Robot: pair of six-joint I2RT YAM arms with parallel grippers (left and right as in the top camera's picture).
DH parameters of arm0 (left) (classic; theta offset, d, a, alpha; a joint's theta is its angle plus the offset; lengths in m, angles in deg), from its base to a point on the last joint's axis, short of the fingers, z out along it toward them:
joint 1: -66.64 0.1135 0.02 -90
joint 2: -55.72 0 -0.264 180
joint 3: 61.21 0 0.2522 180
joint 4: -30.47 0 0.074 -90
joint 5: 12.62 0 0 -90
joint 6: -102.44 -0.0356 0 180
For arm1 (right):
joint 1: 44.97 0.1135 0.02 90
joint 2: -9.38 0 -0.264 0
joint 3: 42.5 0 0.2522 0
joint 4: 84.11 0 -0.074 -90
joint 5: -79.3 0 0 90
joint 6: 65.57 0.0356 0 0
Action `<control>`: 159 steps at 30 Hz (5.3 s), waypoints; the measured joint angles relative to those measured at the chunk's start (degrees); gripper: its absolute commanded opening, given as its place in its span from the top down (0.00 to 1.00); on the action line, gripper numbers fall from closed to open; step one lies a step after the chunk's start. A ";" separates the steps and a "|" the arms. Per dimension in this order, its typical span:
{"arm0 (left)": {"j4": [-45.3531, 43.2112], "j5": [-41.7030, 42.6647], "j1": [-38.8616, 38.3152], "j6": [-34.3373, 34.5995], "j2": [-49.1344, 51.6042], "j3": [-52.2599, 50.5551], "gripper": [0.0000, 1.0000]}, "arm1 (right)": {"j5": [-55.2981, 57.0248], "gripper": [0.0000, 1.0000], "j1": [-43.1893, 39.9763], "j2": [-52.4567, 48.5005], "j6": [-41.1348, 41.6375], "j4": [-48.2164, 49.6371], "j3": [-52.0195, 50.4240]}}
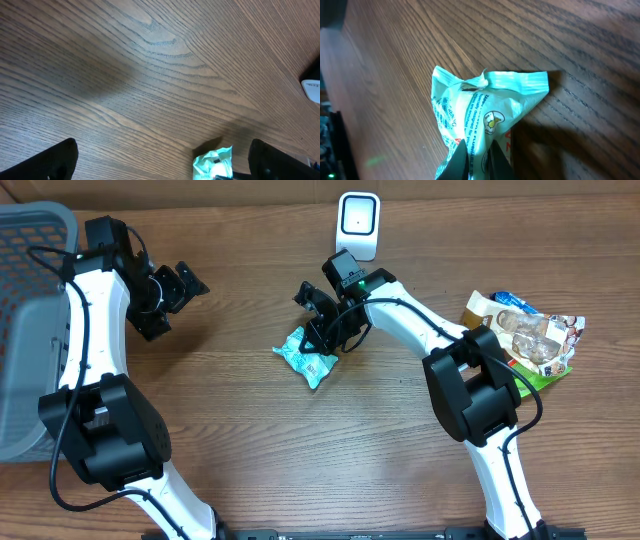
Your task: Scan the item barcode
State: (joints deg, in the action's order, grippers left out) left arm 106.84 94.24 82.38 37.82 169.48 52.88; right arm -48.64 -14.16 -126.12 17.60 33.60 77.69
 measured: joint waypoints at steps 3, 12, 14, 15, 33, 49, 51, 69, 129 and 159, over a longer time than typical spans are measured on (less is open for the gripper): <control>0.00 0.00 0.00 0.00 0.00 0.00 0.00 | 0.22 0.96 -1.01 0.00 6.01 -0.02 0.00; 0.00 -0.02 0.00 0.00 0.00 0.00 0.00 | 20.33 0.36 -4.46 2.38 46.40 -9.35 1.40; 0.00 -0.02 0.00 0.00 0.00 0.00 0.00 | 22.10 0.00 -4.24 2.38 49.92 -11.52 1.40; -0.02 -0.02 0.00 0.00 0.00 0.00 0.00 | 23.02 0.00 -4.09 2.38 50.80 -12.50 1.40; 0.00 -0.17 0.00 0.00 0.00 0.00 0.00 | 32.26 0.00 -4.33 1.81 -5.14 -11.21 10.49; 0.00 -0.20 0.00 0.00 0.00 0.00 0.00 | 21.88 0.02 2.99 -1.97 -33.94 -7.82 10.69; 0.00 -0.20 0.00 0.00 0.00 0.00 0.00 | 22.08 0.09 2.21 -3.28 -34.34 -7.72 10.69; 0.00 -0.20 0.00 0.00 0.00 0.00 0.00 | 22.29 0.85 -3.28 -4.20 -5.97 -9.11 10.69; 0.00 -0.42 0.00 0.02 0.00 0.00 0.00 | -10.56 0.94 -7.67 -0.35 33.77 -1.20 -7.61; -0.02 -0.44 0.00 0.00 0.00 0.00 0.00 | 67.34 0.96 -2.75 25.44 22.62 4.96 -9.42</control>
State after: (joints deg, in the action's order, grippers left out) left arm 106.82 93.81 82.38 37.82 169.48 52.88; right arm 18.70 -16.92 -100.68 40.22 38.56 68.27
